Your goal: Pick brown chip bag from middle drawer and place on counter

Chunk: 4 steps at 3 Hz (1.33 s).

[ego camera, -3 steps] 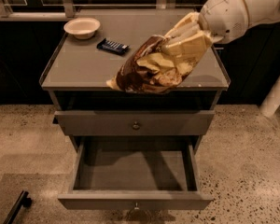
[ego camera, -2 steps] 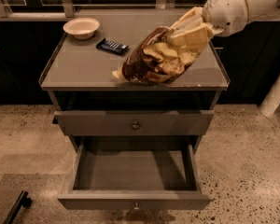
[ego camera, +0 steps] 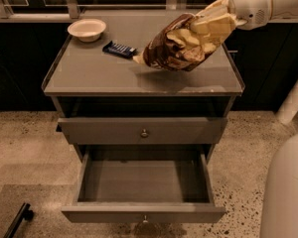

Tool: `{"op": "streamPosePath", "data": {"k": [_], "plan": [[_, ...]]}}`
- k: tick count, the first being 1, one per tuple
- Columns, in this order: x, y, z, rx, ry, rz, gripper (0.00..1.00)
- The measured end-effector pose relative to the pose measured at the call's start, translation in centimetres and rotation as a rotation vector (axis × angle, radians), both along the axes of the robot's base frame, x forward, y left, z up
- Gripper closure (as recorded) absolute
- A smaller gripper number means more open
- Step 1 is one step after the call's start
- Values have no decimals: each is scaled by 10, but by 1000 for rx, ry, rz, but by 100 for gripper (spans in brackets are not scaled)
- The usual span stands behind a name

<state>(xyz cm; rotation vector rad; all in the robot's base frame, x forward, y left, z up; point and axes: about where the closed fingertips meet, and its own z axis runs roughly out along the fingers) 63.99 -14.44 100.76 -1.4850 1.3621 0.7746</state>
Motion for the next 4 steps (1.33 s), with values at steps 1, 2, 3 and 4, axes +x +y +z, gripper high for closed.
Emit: {"op": "streamPosePath", "data": {"k": [1, 2, 3, 4], "plan": [[19, -12, 1, 5, 0, -59, 100], [30, -32, -3, 4, 13, -141, 100], [32, -31, -3, 7, 11, -141, 81], [32, -31, -3, 7, 11, -141, 58]]}}
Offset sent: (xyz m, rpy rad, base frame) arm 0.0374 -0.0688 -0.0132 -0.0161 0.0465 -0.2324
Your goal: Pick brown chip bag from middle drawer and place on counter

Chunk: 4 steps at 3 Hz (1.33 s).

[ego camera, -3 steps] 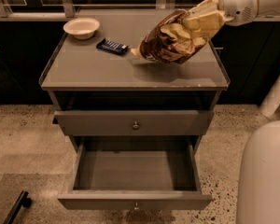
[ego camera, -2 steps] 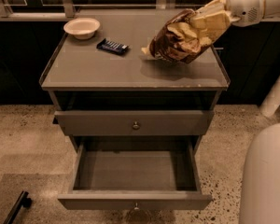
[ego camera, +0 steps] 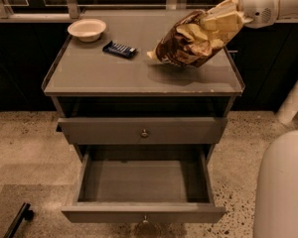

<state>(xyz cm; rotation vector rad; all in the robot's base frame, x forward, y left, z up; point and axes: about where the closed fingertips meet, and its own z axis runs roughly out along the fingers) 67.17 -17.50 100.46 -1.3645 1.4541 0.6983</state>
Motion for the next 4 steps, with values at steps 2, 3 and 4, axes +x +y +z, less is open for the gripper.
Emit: {"op": "streamPosePath", "data": {"k": [2, 3, 4], "plan": [[0, 0, 0, 0, 0, 0, 12], [0, 0, 0, 0, 0, 0, 0], [0, 0, 0, 0, 0, 0, 0]]}}
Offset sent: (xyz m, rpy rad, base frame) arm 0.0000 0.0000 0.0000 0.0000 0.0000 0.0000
